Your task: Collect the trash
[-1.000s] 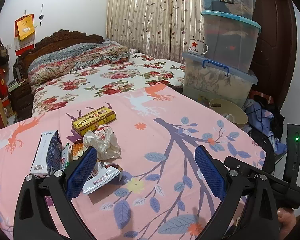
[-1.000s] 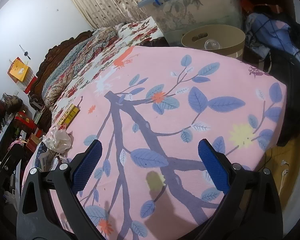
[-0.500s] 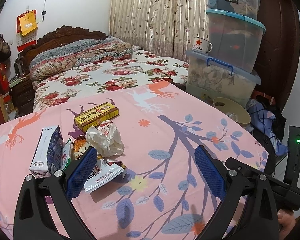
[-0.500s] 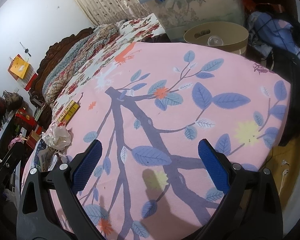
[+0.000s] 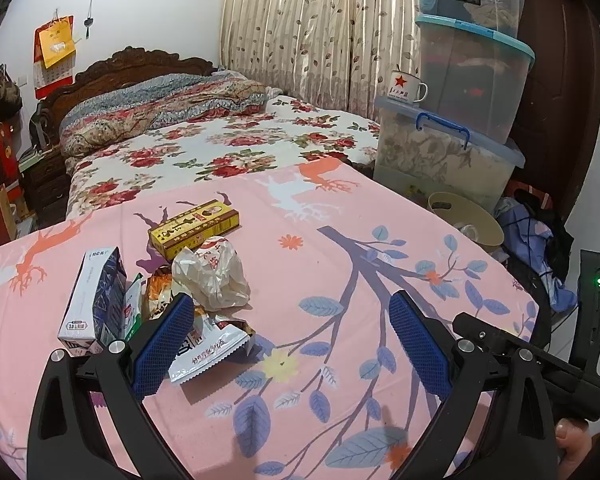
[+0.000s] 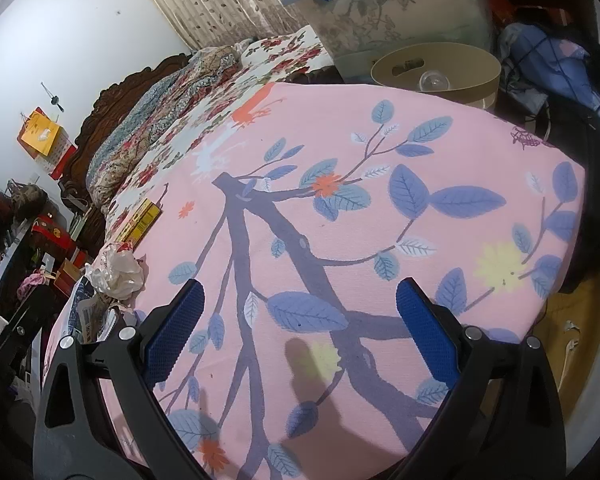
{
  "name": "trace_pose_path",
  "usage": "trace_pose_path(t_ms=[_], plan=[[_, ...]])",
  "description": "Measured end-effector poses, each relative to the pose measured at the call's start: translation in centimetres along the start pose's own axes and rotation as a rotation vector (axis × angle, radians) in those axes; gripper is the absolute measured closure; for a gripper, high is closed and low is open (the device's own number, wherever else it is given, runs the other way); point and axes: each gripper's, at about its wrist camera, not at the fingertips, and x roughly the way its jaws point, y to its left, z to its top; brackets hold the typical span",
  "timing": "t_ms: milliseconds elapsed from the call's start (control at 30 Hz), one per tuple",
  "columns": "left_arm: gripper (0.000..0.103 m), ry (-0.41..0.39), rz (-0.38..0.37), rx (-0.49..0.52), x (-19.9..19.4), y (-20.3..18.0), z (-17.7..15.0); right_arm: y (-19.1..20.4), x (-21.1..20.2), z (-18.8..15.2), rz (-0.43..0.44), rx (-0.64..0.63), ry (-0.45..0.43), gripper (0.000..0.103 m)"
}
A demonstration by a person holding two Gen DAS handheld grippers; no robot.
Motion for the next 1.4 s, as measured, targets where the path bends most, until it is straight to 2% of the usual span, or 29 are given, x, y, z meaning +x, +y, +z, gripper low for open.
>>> trace_pose_path(t_ms=[1400], plan=[[0.010,0.041,0.009,-0.001,1.2,0.1,-0.5,-0.3,0.9,-0.1,0.009,-0.005,0.023,0.007]])
